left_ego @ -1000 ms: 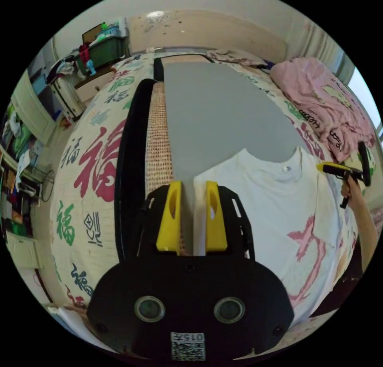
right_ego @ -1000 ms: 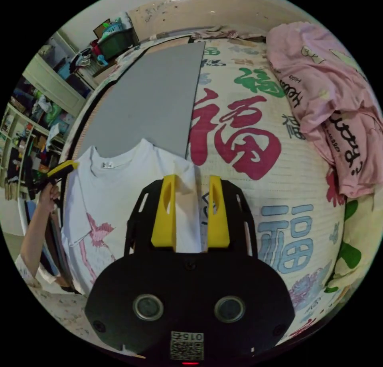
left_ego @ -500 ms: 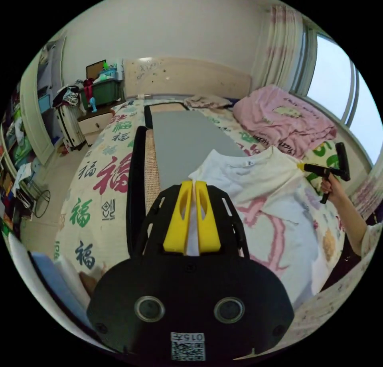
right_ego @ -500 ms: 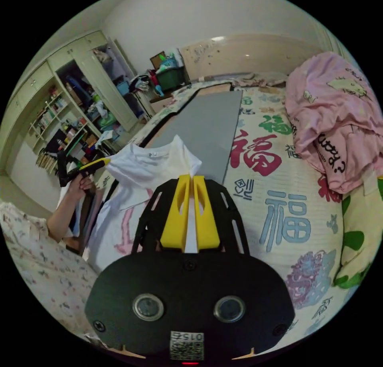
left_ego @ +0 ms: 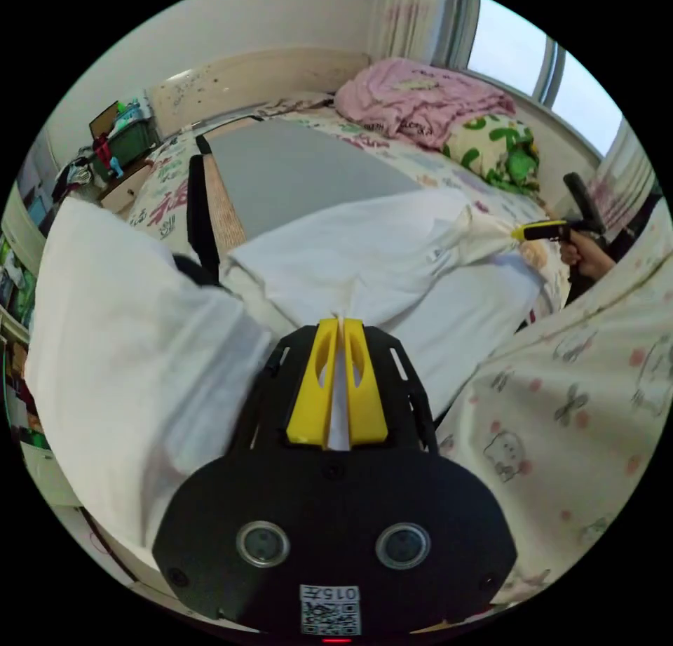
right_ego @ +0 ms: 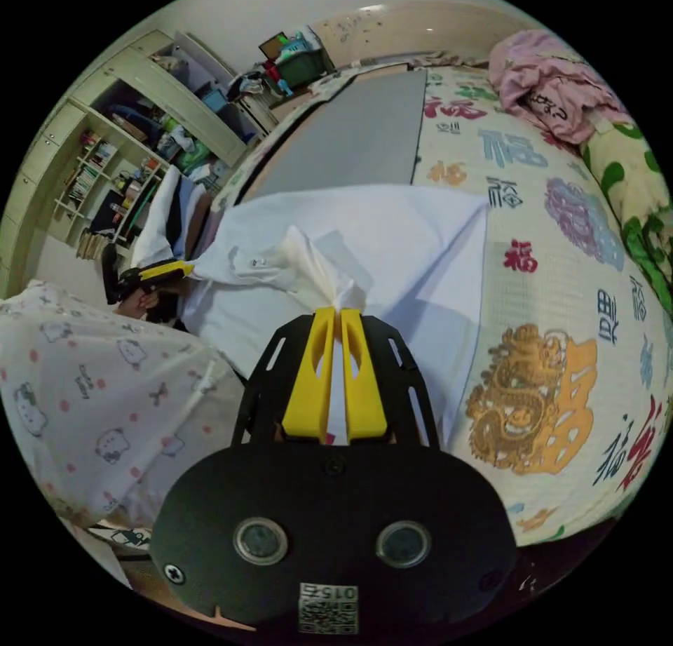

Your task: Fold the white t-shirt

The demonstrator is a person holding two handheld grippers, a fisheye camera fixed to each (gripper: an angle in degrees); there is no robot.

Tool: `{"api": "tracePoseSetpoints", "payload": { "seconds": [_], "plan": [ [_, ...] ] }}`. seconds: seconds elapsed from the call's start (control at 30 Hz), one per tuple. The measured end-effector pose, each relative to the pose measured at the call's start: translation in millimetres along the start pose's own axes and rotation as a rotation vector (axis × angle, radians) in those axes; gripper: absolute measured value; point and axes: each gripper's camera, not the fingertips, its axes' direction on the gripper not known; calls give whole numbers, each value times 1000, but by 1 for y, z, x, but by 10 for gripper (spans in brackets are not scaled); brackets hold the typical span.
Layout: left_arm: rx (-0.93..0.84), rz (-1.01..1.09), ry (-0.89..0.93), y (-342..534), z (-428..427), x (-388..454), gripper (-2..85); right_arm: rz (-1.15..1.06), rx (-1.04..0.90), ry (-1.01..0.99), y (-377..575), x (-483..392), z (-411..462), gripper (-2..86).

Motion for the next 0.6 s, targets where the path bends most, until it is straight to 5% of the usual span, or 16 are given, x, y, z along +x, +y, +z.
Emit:
{"api": "tracePoseSetpoints", "payload": {
  "seconds": [0.3,0.6],
  "plan": [
    [-71,51,8,69,-23,-6,19,-25,-142,104,108,3,-43,31],
    [68,1,153,66,-72,-27,104,-32,61,-51,149,23,-124,132]
  ]
}}
